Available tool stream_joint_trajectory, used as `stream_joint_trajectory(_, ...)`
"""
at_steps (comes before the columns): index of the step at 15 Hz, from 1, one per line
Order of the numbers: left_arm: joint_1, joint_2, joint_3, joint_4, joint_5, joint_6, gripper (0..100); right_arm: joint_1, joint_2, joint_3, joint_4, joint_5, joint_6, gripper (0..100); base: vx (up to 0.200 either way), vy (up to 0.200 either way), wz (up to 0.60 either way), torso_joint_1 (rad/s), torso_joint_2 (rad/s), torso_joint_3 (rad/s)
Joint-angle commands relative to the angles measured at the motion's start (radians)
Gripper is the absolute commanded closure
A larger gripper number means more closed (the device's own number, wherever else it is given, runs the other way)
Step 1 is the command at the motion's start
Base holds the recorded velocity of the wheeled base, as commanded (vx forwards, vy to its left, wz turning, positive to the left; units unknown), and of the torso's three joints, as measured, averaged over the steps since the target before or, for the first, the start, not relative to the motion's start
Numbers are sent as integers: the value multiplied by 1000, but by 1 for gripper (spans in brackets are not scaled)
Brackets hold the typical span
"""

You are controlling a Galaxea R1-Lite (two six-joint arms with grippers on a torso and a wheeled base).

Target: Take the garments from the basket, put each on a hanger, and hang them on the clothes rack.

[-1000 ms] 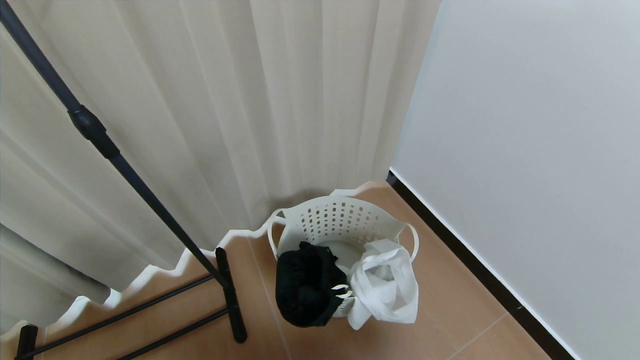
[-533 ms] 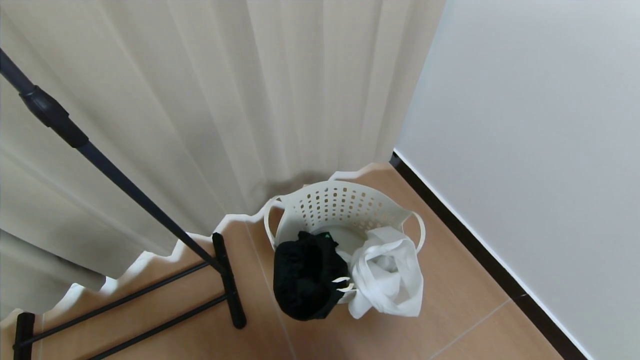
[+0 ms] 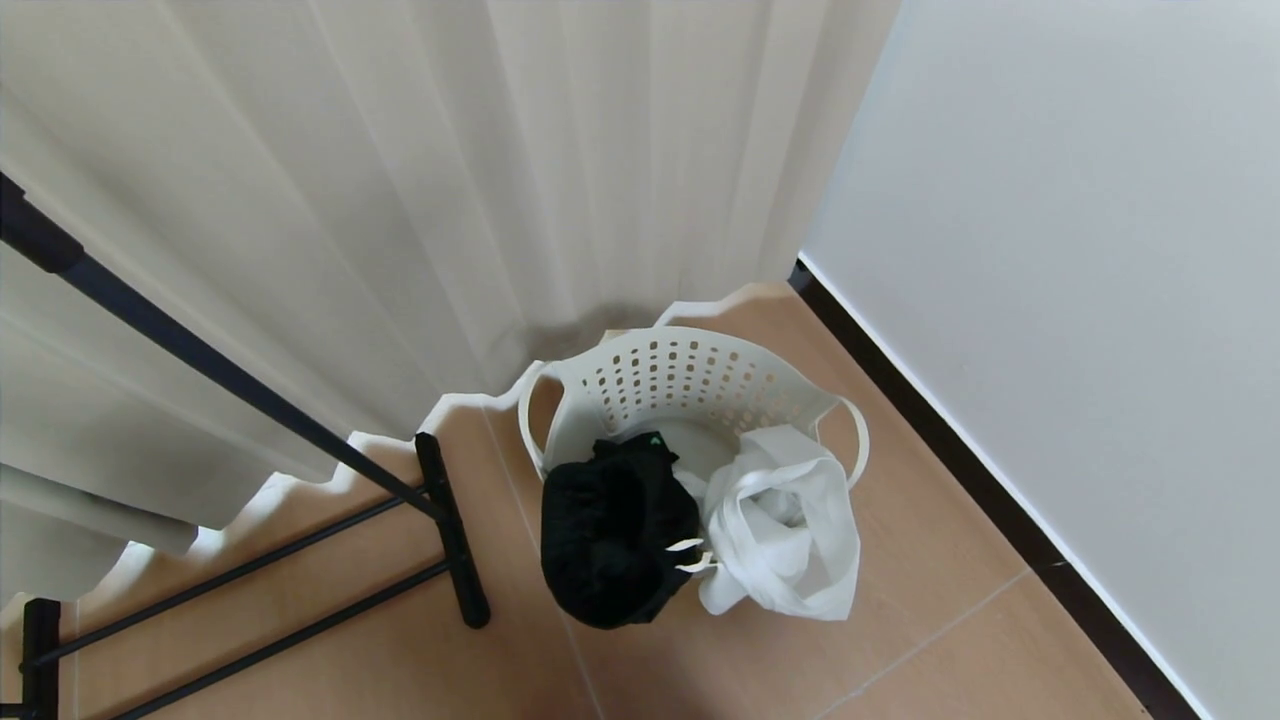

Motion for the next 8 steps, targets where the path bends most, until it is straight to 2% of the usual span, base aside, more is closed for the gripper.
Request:
stream_joint_trajectory(1, 0, 1, 1, -1, 1, 1, 0, 0, 47, -25, 37, -6, -38, 0, 0, 0, 0, -2, -2, -80)
stream_joint_trajectory(2, 0, 1, 1, -1, 2, 1, 0, 25, 196, -59, 52, 9, -137, 0, 0, 0, 0, 0, 0, 0)
stream_joint_trajectory(3, 0, 1, 1, -1, 2, 1, 0, 28, 205, -60, 52, 11, -141, 0, 0, 0, 0, 0, 0, 0)
stream_joint_trajectory(4, 0, 1, 1, -1, 2, 1, 0, 128, 424, -132, 54, 32, -205, 0, 0, 0, 0, 0, 0, 0)
stream_joint_trajectory(6, 0, 1, 1, -1, 2, 1, 0, 201, 592, -197, 57, 28, -309, 0, 0, 0, 0, 0, 0, 0)
stream_joint_trajectory(7, 0, 1, 1, -1, 2, 1, 0, 247, 756, -273, 57, 12, -429, 0, 0, 0, 0, 0, 0, 0)
stream_joint_trajectory(8, 0, 1, 1, -1, 2, 1, 0, 258, 857, -338, 55, -9, -532, 0, 0, 0, 0, 0, 0, 0)
